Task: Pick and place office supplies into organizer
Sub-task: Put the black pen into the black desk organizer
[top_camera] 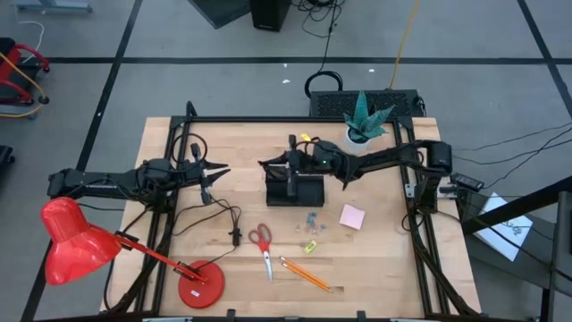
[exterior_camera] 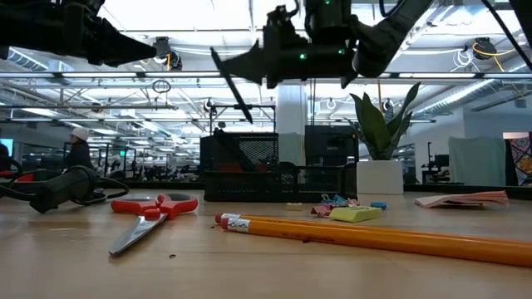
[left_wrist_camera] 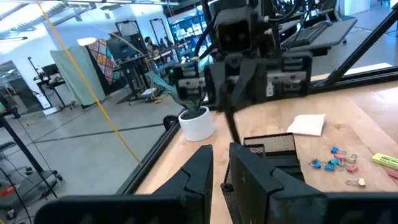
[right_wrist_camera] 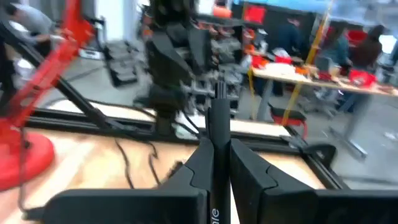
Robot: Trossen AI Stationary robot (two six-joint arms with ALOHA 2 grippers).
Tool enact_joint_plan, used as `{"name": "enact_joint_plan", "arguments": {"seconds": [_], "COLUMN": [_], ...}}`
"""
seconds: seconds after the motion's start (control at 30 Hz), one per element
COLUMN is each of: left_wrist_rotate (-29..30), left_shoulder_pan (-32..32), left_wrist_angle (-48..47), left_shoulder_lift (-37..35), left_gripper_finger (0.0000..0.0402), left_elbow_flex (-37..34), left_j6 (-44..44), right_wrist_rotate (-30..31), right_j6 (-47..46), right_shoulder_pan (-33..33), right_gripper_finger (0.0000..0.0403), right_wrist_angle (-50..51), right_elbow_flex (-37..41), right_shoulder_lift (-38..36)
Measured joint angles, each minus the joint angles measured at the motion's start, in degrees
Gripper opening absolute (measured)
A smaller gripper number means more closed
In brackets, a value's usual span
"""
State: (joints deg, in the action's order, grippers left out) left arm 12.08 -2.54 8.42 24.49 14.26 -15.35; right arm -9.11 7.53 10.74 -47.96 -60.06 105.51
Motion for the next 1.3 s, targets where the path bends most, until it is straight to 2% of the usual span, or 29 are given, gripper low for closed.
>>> {"name": "enact_joint_plan", "arguments": {"seconds": [0.4,0.73,1.0,1.13,1.3], "left_wrist_rotate": [-0.02,-0.02,-0.04,-0.04,-0.04], "left_shoulder_pan": [0.0,0.0,0.01,0.01,0.01], "left_wrist_angle": [-0.95,-0.96,-1.09,-1.46,-1.46], "left_shoulder_lift": [0.0,0.0,0.0,0.02,0.02], "left_gripper_finger": [0.0063,0.0063,0.0063,0.0063,0.0063], "left_elbow_flex": [0.0,0.0,0.0,0.0,0.0], "left_j6": [0.07,0.22,0.58,0.64,0.63], "right_wrist_rotate": [0.34,0.44,3.22,3.31,3.13], "right_j6": [-4.91,-4.63,-4.35,-5.19,-5.8], "right_shoulder_pan": [1.32,1.33,1.16,1.16,1.14], "right_gripper_finger": [0.0025,0.0025,0.0026,0.0039,0.0074], "right_wrist_angle": [0.76,7.57,10.19,10.24,9.91], "right_elbow_flex": [-0.05,-0.1,-0.1,-0.1,-0.1], "right_shoulder_lift": [6.69,6.46,6.43,6.43,6.43]}}
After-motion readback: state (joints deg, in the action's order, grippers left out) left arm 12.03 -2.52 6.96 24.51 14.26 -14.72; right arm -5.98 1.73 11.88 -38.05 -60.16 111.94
